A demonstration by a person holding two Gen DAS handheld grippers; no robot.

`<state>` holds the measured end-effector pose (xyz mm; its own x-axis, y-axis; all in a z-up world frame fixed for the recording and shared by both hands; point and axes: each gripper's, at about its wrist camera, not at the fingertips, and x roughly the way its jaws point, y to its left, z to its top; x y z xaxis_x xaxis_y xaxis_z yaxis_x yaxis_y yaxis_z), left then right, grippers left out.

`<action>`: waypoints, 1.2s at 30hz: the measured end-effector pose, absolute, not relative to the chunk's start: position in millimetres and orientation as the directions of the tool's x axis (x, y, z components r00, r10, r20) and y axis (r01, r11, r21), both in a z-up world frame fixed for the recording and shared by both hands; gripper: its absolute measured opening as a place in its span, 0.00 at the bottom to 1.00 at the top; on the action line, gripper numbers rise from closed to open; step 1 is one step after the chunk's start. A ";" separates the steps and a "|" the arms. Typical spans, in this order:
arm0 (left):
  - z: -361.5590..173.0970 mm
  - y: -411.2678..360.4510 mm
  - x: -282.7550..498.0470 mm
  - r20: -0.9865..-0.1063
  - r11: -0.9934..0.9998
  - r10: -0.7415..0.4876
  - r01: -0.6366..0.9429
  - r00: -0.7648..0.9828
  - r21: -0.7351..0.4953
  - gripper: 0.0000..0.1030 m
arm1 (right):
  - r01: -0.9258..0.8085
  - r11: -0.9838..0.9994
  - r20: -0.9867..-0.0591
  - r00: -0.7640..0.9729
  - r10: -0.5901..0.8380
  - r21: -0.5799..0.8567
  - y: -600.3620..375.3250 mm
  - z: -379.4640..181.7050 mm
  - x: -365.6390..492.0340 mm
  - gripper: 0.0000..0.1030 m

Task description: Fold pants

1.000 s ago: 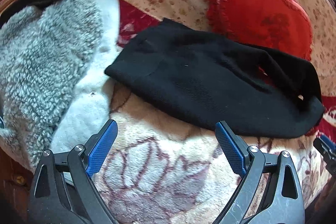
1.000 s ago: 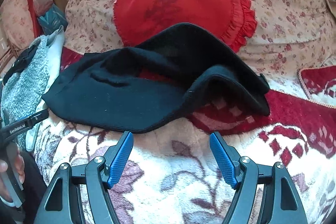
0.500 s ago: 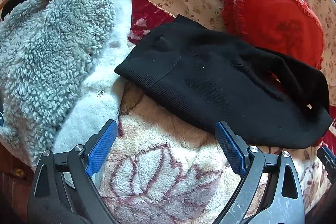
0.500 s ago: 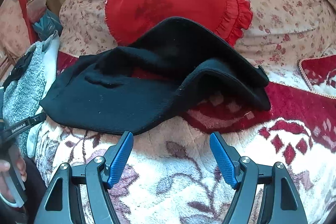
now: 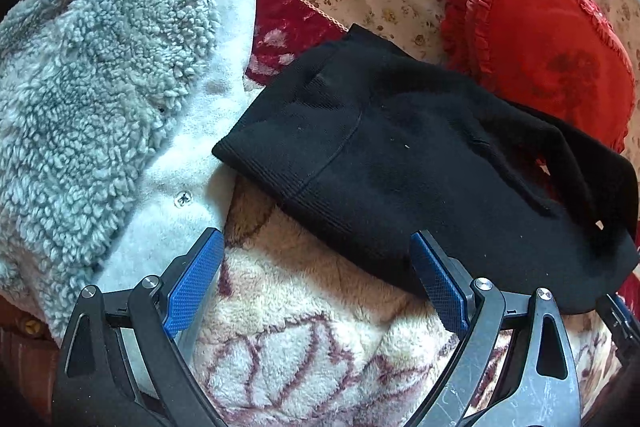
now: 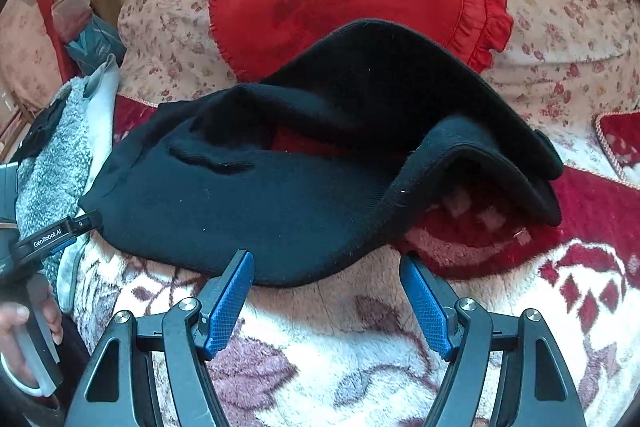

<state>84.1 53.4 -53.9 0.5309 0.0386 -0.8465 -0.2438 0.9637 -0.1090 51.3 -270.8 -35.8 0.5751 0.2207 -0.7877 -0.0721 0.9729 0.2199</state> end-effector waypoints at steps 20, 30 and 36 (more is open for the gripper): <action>-75.8 55.4 128.5 -0.862 0.968 0.025 -0.229 0.506 -0.106 0.91 | -0.035 0.961 -0.799 0.548 0.249 0.275 -274.4 -54.1 72.9 0.48; -75.8 72.2 144.5 -0.843 0.945 -0.074 -0.233 0.533 -0.231 0.15 | -0.033 0.955 -0.782 0.566 0.260 0.294 -278.7 -59.1 81.0 0.11; -46.9 80.2 123.5 -0.814 0.954 -0.088 -0.186 0.574 -0.234 0.13 | -0.094 0.942 -0.754 0.576 0.315 0.321 -274.9 -32.7 63.5 0.05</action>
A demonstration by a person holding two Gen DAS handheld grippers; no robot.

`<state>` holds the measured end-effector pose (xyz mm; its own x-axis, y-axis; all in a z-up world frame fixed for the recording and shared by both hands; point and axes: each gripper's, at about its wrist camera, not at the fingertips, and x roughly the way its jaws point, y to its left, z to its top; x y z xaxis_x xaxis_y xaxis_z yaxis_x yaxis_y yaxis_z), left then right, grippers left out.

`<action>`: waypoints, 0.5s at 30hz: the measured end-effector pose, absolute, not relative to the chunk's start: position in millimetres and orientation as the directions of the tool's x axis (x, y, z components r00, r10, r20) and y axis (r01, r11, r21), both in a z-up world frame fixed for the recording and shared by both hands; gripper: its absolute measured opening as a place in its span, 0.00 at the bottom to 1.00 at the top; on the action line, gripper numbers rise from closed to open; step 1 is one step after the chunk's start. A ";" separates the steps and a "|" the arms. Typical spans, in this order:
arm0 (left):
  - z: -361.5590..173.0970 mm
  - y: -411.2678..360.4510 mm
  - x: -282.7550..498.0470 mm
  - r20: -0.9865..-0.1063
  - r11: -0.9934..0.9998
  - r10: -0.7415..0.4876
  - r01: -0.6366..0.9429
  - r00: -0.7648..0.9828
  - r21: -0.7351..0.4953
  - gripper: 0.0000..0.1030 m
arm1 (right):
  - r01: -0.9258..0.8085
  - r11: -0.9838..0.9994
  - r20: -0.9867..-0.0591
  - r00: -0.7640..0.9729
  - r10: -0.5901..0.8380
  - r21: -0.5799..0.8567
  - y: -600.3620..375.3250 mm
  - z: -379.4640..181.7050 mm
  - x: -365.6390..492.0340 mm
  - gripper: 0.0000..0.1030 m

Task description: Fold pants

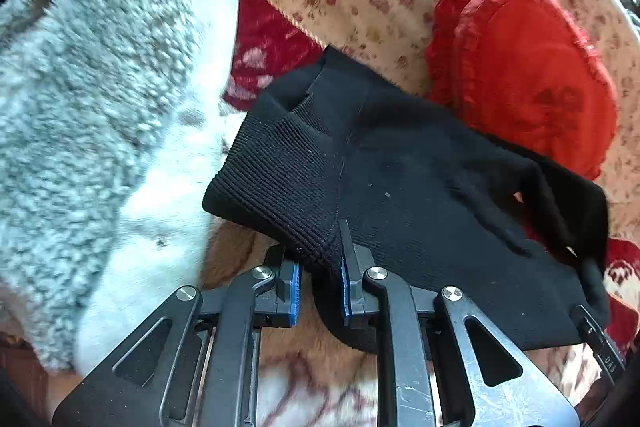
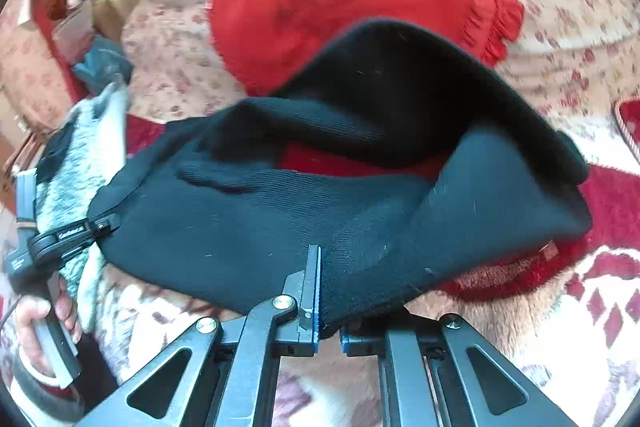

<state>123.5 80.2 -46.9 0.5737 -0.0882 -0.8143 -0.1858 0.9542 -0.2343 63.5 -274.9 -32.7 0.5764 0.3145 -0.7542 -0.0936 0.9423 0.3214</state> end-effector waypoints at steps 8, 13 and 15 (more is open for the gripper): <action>-38.1 116.8 66.6 -0.830 0.954 -0.047 -0.220 0.555 -0.202 0.13 | -0.229 0.907 -0.750 0.510 0.420 0.353 -248.8 -19.7 12.9 0.05; -61.2 118.4 54.3 -0.871 0.955 -0.035 -0.241 0.489 -0.174 0.17 | -0.233 0.914 -0.817 0.412 0.403 0.333 -242.6 -52.5 -1.9 0.11; -56.3 121.4 48.3 -0.870 0.952 -0.035 -0.248 0.493 -0.179 0.19 | -0.220 0.912 -0.803 0.433 0.408 0.345 -259.9 -43.6 -11.0 0.21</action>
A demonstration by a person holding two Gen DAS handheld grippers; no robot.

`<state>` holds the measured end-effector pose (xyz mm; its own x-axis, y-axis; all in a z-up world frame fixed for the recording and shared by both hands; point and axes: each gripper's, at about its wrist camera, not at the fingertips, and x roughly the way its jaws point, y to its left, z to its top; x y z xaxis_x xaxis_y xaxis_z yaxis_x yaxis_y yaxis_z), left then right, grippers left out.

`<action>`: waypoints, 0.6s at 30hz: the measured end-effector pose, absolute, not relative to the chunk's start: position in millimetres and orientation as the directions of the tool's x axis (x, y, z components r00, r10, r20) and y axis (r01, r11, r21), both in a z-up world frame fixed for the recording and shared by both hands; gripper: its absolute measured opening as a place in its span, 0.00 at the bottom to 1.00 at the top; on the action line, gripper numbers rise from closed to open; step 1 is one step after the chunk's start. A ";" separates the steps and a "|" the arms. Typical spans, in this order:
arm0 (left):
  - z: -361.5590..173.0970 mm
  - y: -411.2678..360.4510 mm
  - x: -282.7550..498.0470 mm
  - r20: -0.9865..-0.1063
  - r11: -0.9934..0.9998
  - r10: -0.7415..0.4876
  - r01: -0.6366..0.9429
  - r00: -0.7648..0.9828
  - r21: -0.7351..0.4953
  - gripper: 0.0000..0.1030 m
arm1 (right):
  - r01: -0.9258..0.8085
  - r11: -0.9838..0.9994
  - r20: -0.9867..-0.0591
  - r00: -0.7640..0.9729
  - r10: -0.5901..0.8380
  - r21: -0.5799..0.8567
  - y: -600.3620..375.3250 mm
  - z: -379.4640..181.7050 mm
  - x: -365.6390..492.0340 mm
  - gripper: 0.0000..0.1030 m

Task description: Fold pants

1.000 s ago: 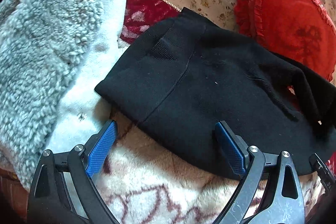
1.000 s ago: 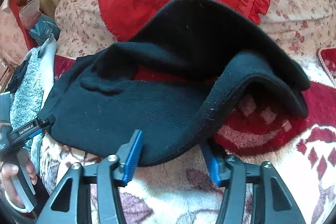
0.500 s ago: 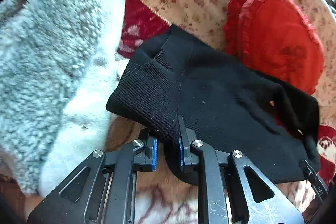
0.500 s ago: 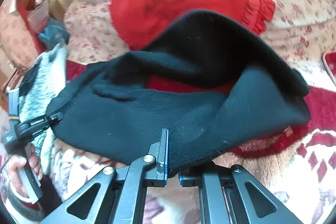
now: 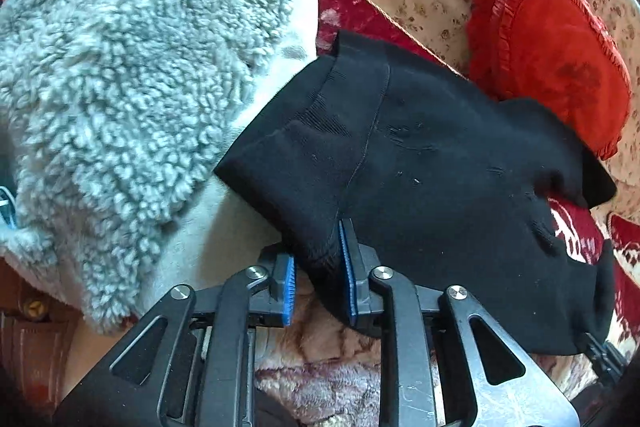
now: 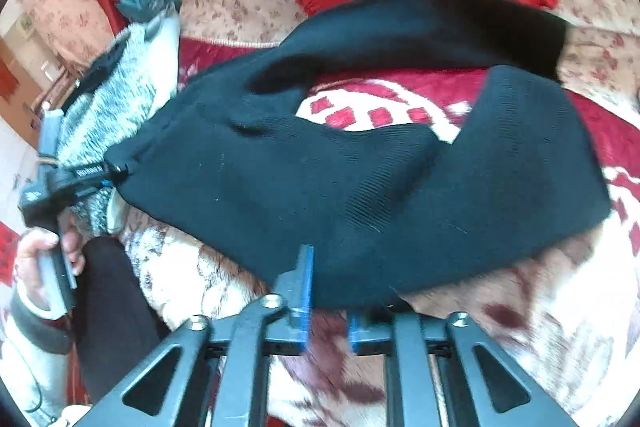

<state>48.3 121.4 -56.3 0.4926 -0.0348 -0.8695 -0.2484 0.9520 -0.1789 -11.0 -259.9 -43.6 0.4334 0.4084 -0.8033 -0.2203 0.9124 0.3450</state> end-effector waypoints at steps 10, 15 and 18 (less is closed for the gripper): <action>-13.0 123.6 12.7 -0.836 0.961 0.038 -0.250 0.547 -0.120 0.23 | 0.006 0.955 -0.825 0.505 0.253 0.297 -355.5 -23.6 -19.2 0.41; -8.1 99.9 23.0 -0.829 0.968 -0.003 -0.205 0.559 -0.142 0.43 | 0.213 0.860 -0.795 0.528 0.298 0.464 -392.6 -52.8 -1.5 0.43; -9.7 85.0 27.9 -0.829 0.970 -0.038 -0.177 0.559 -0.164 0.46 | 0.305 0.854 -0.818 0.533 0.215 0.423 -399.1 -60.1 7.9 0.43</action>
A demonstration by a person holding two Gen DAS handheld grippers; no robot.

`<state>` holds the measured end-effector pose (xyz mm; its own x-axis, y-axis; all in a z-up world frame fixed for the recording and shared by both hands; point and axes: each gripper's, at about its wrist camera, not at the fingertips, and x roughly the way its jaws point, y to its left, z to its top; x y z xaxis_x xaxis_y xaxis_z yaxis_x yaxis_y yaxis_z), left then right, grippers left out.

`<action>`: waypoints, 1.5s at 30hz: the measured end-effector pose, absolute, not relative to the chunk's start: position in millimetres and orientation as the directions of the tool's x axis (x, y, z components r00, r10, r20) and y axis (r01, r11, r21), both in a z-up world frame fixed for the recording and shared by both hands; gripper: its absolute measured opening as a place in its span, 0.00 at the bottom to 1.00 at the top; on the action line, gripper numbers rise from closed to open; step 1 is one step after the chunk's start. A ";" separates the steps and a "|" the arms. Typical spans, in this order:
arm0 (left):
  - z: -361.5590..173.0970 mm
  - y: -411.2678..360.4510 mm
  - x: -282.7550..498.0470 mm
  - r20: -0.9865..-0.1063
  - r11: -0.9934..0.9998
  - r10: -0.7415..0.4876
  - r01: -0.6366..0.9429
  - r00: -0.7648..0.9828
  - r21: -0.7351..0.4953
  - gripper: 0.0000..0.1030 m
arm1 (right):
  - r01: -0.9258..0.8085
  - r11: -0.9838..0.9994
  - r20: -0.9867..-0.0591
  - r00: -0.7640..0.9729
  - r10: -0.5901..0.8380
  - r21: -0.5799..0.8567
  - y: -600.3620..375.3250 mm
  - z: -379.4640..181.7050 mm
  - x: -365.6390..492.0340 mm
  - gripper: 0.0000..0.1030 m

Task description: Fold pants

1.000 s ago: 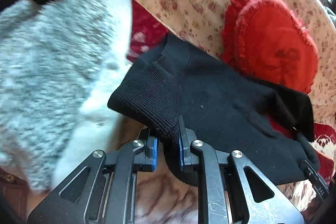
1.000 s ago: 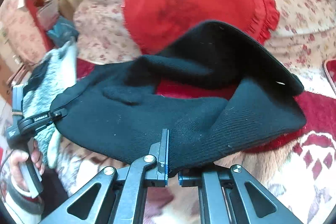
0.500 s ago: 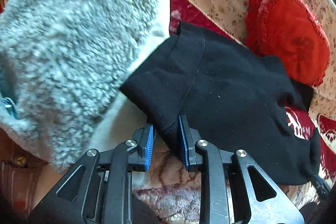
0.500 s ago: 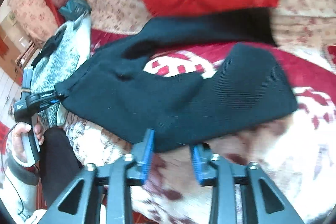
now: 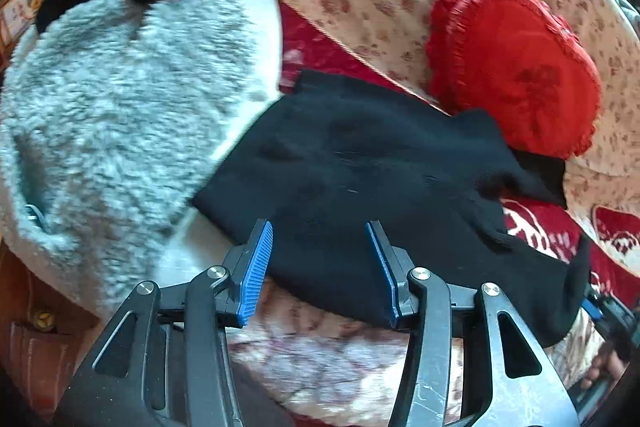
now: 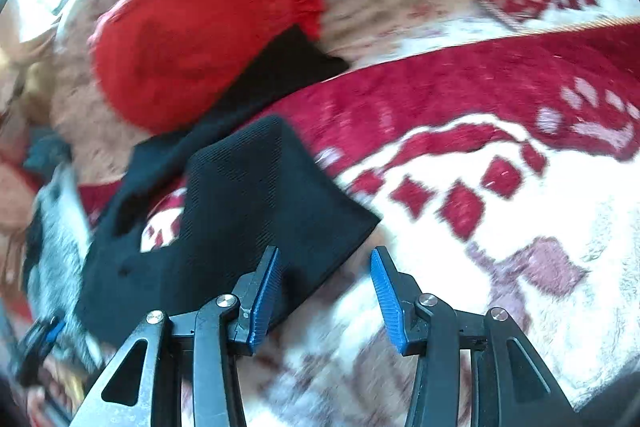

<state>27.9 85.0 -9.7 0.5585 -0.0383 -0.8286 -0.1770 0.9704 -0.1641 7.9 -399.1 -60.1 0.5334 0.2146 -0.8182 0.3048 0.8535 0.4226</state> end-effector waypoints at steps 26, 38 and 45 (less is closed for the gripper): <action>-51.6 21.6 50.5 -0.884 0.987 -0.086 -0.081 0.459 -0.139 0.46 | 0.098 0.994 -0.870 0.493 -0.002 0.053 -379.9 -10.9 -38.1 0.31; -43.7 53.8 115.1 -0.873 0.974 -0.063 -0.162 0.484 -0.160 0.63 | -0.300 0.918 -0.766 0.514 0.386 0.261 -248.9 4.2 95.1 0.45; -71.4 67.7 177.1 -0.909 0.973 0.007 -0.213 0.417 -0.090 0.64 | -0.464 0.880 -0.790 0.499 0.356 0.103 -183.4 2.5 185.5 0.47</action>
<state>177.1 67.7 -71.4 0.4166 0.0068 -0.9091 -0.2130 0.9729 -0.0903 185.5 -183.4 2.5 0.4994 0.3557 -0.7900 -0.4639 0.8799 0.1030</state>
